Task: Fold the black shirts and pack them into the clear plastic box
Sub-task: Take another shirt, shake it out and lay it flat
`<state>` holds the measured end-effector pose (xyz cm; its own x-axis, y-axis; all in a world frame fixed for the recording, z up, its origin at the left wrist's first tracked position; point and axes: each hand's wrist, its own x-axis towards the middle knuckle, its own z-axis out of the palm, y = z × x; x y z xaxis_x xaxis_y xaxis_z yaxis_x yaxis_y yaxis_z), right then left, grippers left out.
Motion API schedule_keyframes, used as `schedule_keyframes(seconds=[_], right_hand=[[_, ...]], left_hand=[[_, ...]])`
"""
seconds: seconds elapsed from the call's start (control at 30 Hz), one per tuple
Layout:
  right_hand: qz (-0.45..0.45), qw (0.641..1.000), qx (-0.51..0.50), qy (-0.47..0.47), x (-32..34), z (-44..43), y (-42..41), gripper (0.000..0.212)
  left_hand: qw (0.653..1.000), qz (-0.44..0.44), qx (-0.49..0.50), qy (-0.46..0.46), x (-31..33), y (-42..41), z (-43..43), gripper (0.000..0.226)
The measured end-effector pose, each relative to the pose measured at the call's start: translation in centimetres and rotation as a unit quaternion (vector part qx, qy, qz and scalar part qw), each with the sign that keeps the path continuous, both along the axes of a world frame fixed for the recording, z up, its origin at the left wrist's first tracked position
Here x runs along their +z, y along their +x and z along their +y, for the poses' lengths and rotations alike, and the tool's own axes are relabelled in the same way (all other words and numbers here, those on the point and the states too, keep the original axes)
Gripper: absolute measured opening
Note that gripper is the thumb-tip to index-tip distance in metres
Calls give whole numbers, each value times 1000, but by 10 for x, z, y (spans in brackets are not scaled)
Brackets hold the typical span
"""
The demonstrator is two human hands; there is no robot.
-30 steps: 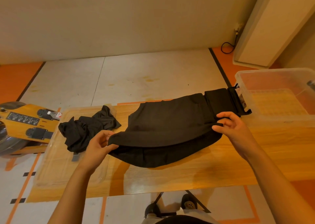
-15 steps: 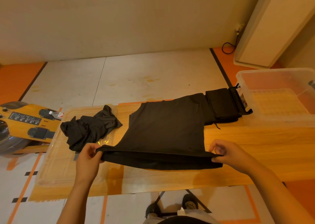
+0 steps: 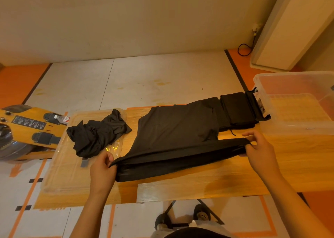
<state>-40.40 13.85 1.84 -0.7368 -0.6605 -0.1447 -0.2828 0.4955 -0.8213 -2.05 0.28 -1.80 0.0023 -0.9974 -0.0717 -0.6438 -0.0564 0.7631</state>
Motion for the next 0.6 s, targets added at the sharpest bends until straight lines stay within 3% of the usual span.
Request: schedule_keyframes(seconds=[0.17,0.3,0.47,0.6], right_hand=[[-161,982,-76,-68,5,-3,-1,26],[-199,974,-60,-90,12,-1,-1,23],[-203,972,-37,-111,16,0,-4,22],[-215,967,-30,-136,20,-4,-3,19]], left_hand=[[986,120,-71,96,14,-1,-1,14],[974,181,-78,111,30,1,0,2],[984,167,-54,42,40,3,-5,16],[991,130,34,2,37,1,-12,24]])
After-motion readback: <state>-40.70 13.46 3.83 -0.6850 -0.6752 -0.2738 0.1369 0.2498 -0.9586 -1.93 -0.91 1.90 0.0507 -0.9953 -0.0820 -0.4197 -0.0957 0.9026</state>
